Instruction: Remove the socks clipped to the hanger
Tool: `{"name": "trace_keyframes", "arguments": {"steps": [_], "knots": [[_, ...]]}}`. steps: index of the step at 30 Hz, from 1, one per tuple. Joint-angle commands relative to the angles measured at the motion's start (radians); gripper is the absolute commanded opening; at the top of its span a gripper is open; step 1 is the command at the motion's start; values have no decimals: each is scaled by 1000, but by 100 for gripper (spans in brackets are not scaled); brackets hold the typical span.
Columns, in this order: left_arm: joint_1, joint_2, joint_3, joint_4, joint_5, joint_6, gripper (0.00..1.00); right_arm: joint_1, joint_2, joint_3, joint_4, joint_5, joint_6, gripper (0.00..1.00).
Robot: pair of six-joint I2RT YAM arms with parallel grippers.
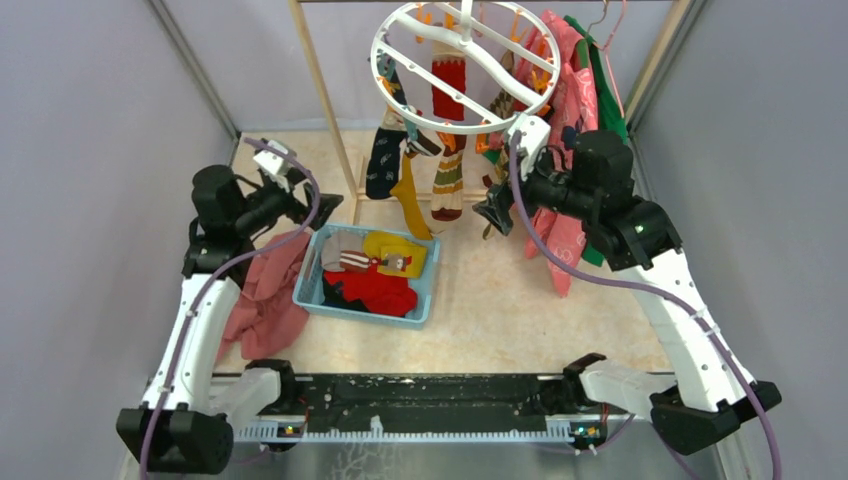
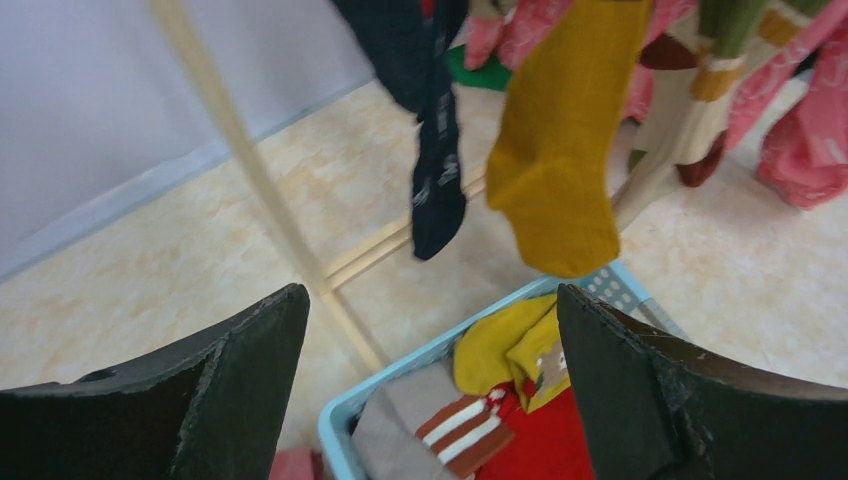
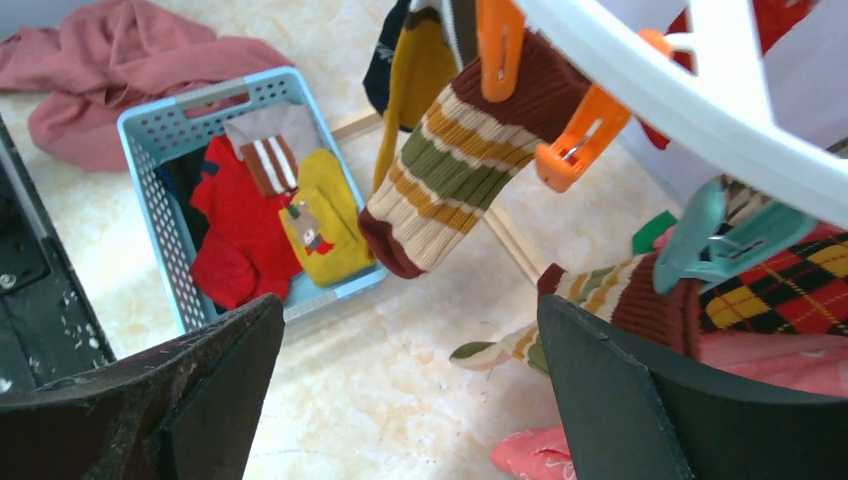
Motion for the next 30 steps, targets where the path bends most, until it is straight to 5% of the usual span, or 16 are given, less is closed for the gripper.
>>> {"name": "trace_keyframes", "arguments": {"steps": [1, 5, 21, 23, 30], "knots": [[-139, 58, 92, -8, -30, 96, 99, 29, -11, -37, 71, -61, -22, 98], [-274, 166, 159, 11, -77, 123, 98, 35, -47, -158, 148, -139, -42, 98], [-478, 476, 360, 238, -253, 56, 88, 50, -36, -263, 229, -250, -24, 97], [-482, 488, 359, 267, -269, 41, 82, 58, -27, -271, 245, -259, -27, 97], [-483, 486, 345, 256, -147, 15, 31, 130, 12, -316, 365, -280, -28, 94]]}}
